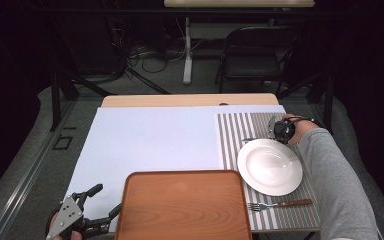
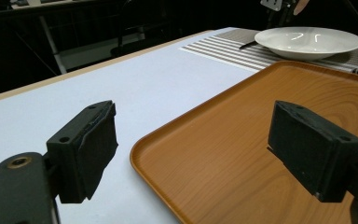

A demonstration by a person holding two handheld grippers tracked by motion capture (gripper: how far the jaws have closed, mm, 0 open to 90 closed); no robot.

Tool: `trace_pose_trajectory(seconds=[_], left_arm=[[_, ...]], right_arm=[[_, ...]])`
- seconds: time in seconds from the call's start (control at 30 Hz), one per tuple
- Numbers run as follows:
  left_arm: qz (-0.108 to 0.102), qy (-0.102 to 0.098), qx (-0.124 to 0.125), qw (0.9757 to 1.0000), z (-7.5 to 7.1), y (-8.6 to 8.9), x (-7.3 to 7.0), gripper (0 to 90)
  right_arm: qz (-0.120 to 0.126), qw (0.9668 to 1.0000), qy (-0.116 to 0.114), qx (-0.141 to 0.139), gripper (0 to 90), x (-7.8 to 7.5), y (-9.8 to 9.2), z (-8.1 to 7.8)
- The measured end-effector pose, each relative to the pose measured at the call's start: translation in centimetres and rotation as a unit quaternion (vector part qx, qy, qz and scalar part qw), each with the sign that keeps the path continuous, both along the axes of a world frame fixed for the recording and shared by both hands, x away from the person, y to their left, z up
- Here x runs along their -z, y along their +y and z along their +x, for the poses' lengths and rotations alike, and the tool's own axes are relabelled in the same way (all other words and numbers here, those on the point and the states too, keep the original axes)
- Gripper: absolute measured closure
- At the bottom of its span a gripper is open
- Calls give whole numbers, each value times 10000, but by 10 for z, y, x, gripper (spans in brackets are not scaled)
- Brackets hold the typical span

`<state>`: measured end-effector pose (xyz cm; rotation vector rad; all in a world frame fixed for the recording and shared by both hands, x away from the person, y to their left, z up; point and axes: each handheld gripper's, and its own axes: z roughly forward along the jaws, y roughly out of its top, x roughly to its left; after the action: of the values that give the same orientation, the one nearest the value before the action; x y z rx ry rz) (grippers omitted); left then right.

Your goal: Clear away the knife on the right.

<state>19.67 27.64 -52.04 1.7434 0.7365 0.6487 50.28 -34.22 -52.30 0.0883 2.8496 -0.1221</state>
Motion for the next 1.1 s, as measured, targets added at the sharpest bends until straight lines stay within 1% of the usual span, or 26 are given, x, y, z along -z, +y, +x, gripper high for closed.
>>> trace_pose_trajectory(seconds=[0.1, 0.17, 0.27, 0.33, 0.37, 0.4, 0.43, 0.5, 0.6, 0.63, 0.67, 0.7, 0.73, 0.77, 0.8, 0.83, 0.87, 0.9, 0.93, 0.97, 1.0, 1.03, 1.07, 1.1], left_arm=[[16, -8, 9, 10000, 0, 0, 0, 152], [25, -18, 10, 10000, 0, 0, 0, 152], [33, -23, 10, 10000, 0, 0, -1, 152], [39, -26, 10, 10000, 0, 0, -1, 152], [40, -27, 8, 10000, 0, 0, -1, 152], [39, -27, 6, 10000, 0, 0, -1, 152], [33, -22, 4, 10000, -1, 0, -1, 152], [22, -40, 1, 10000, 0, 0, -1, 152], [28, -25, 2, 10000, -1, -1, -1, 152], [23, -24, -2, 10000, -1, -1, -1, 152], [29, -28, -3, 10000, -1, -1, -1, 152], [22, -23, -6, 10000, -1, -1, -1, 152], [34, -29, 1, 10000, -1, 0, -1, 152], [34, -27, -3, 10000, -1, -1, -1, 152], [38, -30, 0, 10000, -1, 0, -1, 152], [32, -26, 0, 10000, -1, 0, -1, 152], [31, -28, -2, 10000, -1, -1, -1, 152], [26, -23, -3, 10000, -1, -1, -1, 152], [26, -25, 0, 10000, -1, -1, -1, 152], [27, -26, -1, 10000, -1, -1, -1, 152], [33, -27, 1, 10000, -1, 0, -1, 152], [31, -25, 1, 10000, -1, 0, -1, 152], [29, -31, 3, 10000, -1, 0, -1, 152], [32, -35, 6, 10000, -1, 0, -1, 152]], right_arm=[[134, 9999, -24, 68, 760, 0, -1, -1], [129, 9998, 21, 126, 760, -1, -2, -1], [183, 9997, 40, 128, 760, -3, -3, -1], [168, 9998, 46, 125, 760, -5, -4, -1], [218, 9995, 48, 204, 760, -5, -4, -3], [269, 9994, 16, 197, 761, -6, -5, -3], [320, 9993, 31, 193, 761, -6, -5, -3], [287, 9994, 71, 174, 761, -9, -5, -3], [324, 9993, 11, 202, 761, -14, -6, -4], [348, 9990, -18, 274, 760, -16, -6, -5], [386, 9991, -41, 165, 760, -17, -7, -4], [620, 9979, -148, 149, 761, -15, -8, -5], [654, 9975, -156, 199, 761, -16, -9, -6], [410, 9989, -52, 203, 760, -22, -8, -5], [268, 9994, 16, 213, 761, -26, -7, -5], [338, 9989, -23, 313, 760, -26, -8, -7], [480, 9986, -82, 197, 761, -25, -9, -6], [562, 9981, -119, 219, 761, -25, -10, -6], [577, 9978, -117, 294, 761, -26, -11, -7], [681, 9973, -152, 247, 761, -26, -11, -7], [897, 9953, -238, 268, 761, -24, -13, -8], [672, 9971, -104, 345, 761, -29, -12, -8], [658, 9969, -73, 430, 761, -30, -11, -9], [674, 9968, -68, 422, 762, -30, -11, -9]])
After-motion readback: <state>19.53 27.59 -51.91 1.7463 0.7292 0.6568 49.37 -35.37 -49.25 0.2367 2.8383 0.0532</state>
